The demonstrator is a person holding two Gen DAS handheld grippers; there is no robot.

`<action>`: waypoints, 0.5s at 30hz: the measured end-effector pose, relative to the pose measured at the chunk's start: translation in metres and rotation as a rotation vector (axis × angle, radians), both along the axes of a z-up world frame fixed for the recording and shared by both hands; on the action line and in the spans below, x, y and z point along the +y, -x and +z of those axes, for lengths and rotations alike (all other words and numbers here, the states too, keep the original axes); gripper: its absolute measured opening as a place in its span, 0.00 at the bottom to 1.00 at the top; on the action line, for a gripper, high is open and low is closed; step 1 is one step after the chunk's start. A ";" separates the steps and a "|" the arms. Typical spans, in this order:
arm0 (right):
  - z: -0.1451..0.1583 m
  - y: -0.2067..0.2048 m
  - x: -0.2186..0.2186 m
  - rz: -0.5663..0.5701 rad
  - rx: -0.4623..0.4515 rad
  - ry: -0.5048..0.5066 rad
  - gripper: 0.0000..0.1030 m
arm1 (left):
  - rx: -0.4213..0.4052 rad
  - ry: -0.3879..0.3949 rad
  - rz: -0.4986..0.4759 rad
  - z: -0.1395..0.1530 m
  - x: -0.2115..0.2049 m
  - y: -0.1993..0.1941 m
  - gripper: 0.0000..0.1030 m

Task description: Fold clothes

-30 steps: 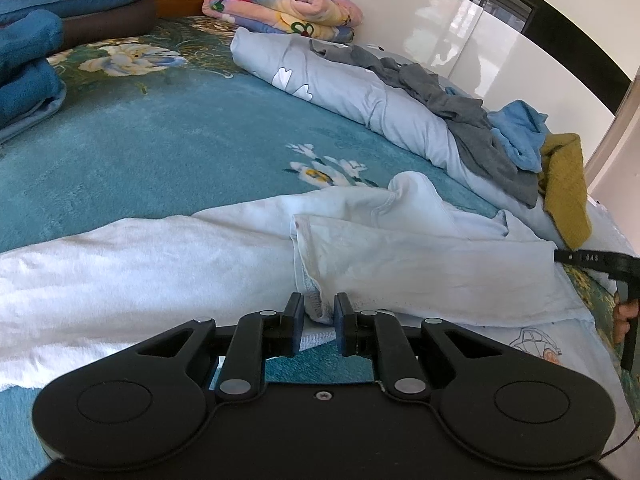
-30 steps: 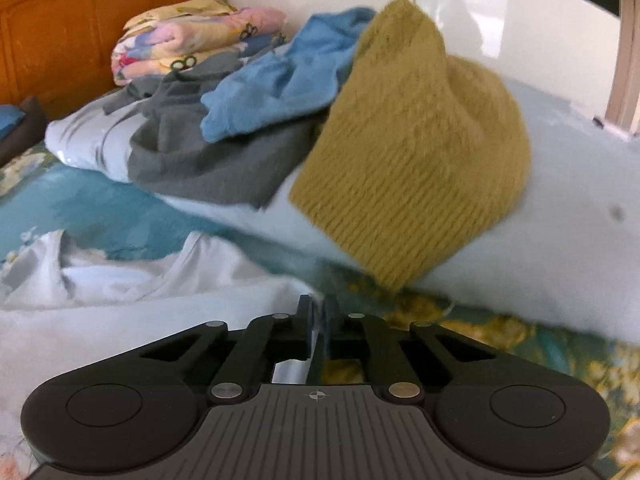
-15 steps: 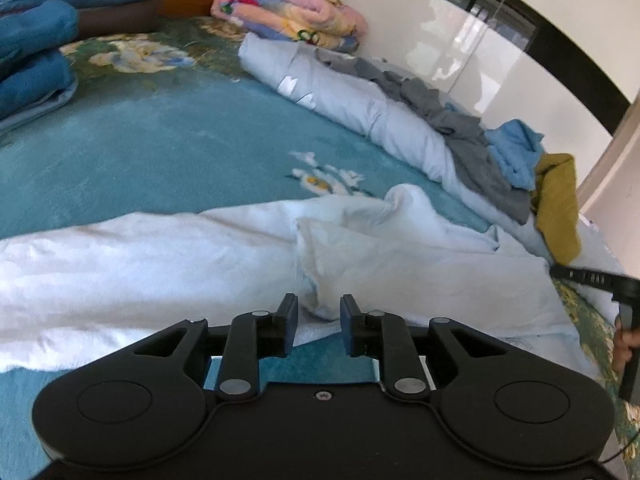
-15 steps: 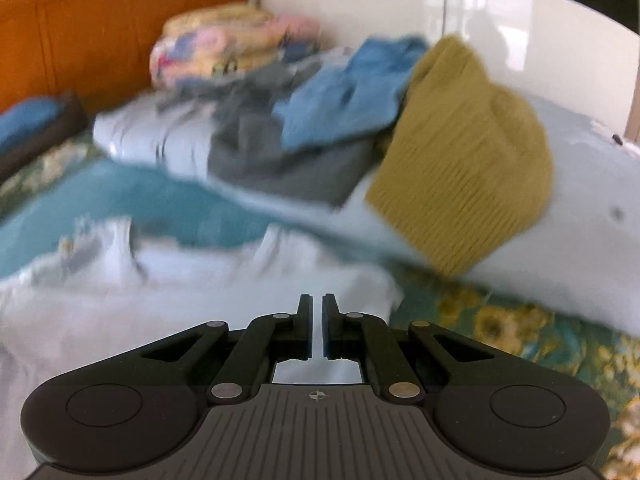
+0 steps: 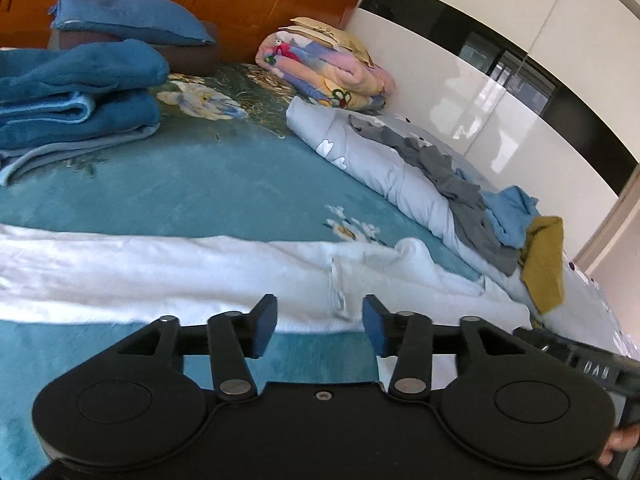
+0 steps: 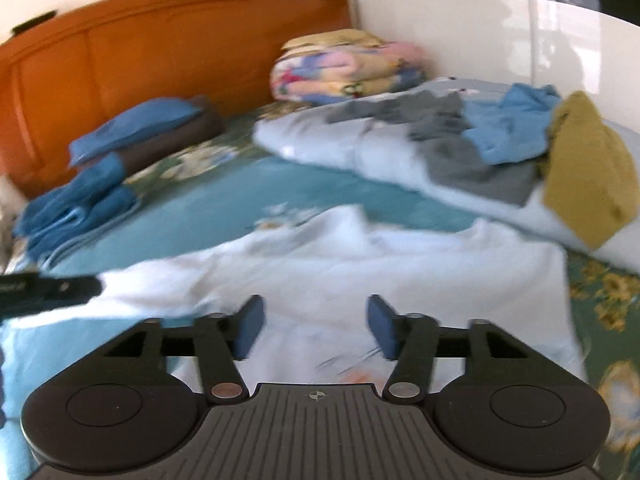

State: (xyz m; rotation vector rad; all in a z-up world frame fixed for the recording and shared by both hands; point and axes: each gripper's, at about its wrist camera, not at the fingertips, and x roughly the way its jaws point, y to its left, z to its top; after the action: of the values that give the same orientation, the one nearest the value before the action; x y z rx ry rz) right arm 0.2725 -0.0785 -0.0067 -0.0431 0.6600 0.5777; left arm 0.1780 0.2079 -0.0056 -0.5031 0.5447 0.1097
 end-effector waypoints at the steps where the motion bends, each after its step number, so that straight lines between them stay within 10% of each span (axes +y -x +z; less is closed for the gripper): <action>1: 0.000 0.008 0.007 0.018 0.002 0.010 0.59 | -0.007 0.011 0.006 0.002 0.001 0.006 0.56; 15: 0.055 0.077 0.051 0.034 -0.083 0.061 0.99 | -0.115 0.060 0.039 0.026 0.006 0.071 0.98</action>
State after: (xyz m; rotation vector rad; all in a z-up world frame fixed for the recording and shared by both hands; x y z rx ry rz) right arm 0.1953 -0.0280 0.0479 -0.1350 0.5966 0.5858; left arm 0.1074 0.2144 0.0205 -0.5754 0.4272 0.1010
